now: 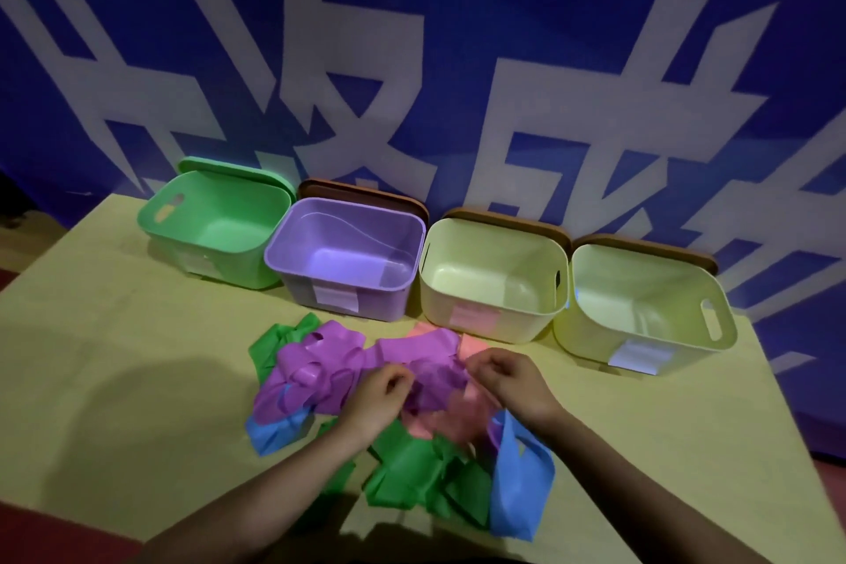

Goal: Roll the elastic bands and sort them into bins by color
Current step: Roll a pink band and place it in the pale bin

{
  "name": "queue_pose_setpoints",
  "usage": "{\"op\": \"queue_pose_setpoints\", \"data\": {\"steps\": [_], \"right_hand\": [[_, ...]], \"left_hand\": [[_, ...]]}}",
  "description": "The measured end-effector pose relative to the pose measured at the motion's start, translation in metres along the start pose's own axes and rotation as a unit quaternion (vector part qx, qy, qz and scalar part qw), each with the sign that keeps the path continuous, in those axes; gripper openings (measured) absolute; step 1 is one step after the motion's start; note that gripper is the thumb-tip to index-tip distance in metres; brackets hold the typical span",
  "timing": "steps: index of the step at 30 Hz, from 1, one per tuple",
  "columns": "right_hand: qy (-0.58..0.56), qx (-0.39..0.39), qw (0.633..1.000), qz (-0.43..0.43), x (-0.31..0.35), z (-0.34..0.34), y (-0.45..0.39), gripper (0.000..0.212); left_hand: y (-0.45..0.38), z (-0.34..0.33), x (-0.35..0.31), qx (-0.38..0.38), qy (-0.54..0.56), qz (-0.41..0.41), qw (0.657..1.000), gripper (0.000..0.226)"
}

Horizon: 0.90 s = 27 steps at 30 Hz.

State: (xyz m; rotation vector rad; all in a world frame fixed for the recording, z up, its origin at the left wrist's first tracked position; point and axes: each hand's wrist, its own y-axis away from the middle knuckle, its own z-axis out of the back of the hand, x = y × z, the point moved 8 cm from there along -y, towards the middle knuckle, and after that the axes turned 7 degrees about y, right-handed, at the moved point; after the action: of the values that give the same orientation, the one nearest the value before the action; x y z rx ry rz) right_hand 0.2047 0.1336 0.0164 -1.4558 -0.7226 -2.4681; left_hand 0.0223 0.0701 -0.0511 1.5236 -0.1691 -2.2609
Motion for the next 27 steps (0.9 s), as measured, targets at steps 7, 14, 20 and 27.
{"op": "queue_pose_setpoints", "data": {"steps": [7, 14, 20, 27], "right_hand": [[-0.248, -0.015, 0.967, 0.053, 0.104, 0.023, 0.014, 0.022], [-0.312, 0.019, 0.946, 0.086, 0.136, 0.007, 0.033, 0.022], [-0.257, 0.050, 0.964, 0.054, 0.136, -0.019, 0.036, 0.017], [-0.181, 0.051, 0.981, 0.034, 0.151, -0.041, 0.028, 0.034]], "left_hand": [[0.033, 0.018, -0.112, 0.005, 0.266, -0.052, 0.963, 0.036], [0.085, 0.047, -0.149, -0.001, 0.325, -0.107, 0.940, 0.023], [0.098, 0.070, -0.150, -0.012, 0.271, -0.119, 0.955, 0.014], [0.091, 0.100, -0.137, -0.021, 0.244, -0.129, 0.961, 0.053]]}}
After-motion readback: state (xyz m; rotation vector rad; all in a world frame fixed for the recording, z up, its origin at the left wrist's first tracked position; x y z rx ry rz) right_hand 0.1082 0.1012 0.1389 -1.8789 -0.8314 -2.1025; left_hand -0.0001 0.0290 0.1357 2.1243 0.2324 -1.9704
